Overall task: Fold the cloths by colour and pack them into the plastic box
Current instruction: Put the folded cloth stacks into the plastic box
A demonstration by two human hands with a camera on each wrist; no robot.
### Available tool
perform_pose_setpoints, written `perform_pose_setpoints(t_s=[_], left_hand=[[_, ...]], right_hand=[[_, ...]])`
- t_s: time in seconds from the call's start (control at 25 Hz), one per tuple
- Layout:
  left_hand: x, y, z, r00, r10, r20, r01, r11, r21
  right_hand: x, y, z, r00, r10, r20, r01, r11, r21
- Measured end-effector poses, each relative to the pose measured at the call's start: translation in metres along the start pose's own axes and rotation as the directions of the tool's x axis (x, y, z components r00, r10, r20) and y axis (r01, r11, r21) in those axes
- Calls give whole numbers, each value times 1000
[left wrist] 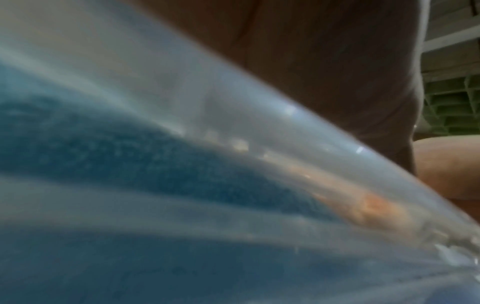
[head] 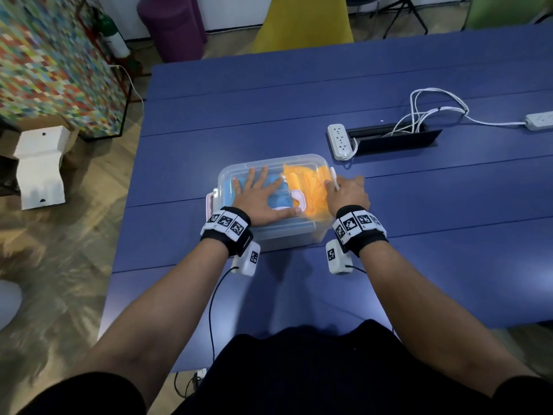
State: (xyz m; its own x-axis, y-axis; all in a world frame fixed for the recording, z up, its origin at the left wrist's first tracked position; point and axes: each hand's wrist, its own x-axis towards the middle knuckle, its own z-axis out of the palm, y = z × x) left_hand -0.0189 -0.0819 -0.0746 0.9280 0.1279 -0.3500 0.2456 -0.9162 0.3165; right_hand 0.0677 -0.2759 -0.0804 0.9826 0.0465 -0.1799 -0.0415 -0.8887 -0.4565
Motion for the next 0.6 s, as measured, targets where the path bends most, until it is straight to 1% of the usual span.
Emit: perform_pose_setpoints(t_s=[0.04, 0.08, 0.12, 0.16, 0.2, 0.24, 0.28, 0.32, 0.36, 0.4, 0.44, 0.48, 0.52, 0.56, 0.6], left_hand=[[-4, -8, 0, 996, 9, -88, -20, 993, -119], [-10, -20, 1, 979, -6, -201, -38, 976, -215], [-17, -35, 3, 948, -50, -316, -36, 965, -259], [-25, -50, 7, 911, -102, -399, -7, 965, -263], [-31, -61, 11, 889, -140, -435, 31, 969, -246], [-36, -69, 15, 878, -162, -450, 58, 970, -235], [-36, -71, 20, 869, -178, -462, 64, 966, -251], [-36, -72, 25, 847, -221, -483, 70, 948, -310], [-35, -70, 25, 798, -328, -505, 103, 900, -423], [-32, -72, 27, 731, -485, -480, 151, 801, -580], [-32, -76, 27, 672, -645, -364, 201, 632, -748], [-35, -81, 30, 647, -745, -162, 253, 410, -876], [-40, -88, 33, 659, -749, 65, 316, 198, -928], [-45, -95, 32, 698, -673, 245, 387, 66, -920], [-50, -97, 30, 744, -578, 335, 424, 20, -906]], right_hand=[[1, -1, 1, 1000, 3, -8, -3, 1000, 3], [1, 0, 3, 1000, -9, -29, 9, 1000, 10], [1, -1, 6, 996, -50, -71, 51, 999, 10], [0, -2, 11, 985, -118, -125, 119, 993, 3], [-2, -6, 14, 965, -201, -168, 202, 979, -8], [-6, -13, 16, 943, -288, -166, 286, 957, -38], [-9, -20, 18, 920, -374, -115, 365, 927, -91], [-13, -29, 21, 893, -450, -26, 441, 884, -156], [-17, -38, 26, 855, -513, 72, 516, 830, -213], [-21, -47, 30, 814, -557, 168, 581, 777, -241], [-23, -56, 35, 776, -576, 258, 629, 737, -246], [-24, -63, 38, 750, -569, 337, 653, 718, -242], [-23, -69, 40, 733, -547, 404, 663, 707, -246], [-21, -75, 41, 721, -521, 457, 669, 695, -264], [-18, -78, 40, 714, -493, 497, 672, 683, -288]])
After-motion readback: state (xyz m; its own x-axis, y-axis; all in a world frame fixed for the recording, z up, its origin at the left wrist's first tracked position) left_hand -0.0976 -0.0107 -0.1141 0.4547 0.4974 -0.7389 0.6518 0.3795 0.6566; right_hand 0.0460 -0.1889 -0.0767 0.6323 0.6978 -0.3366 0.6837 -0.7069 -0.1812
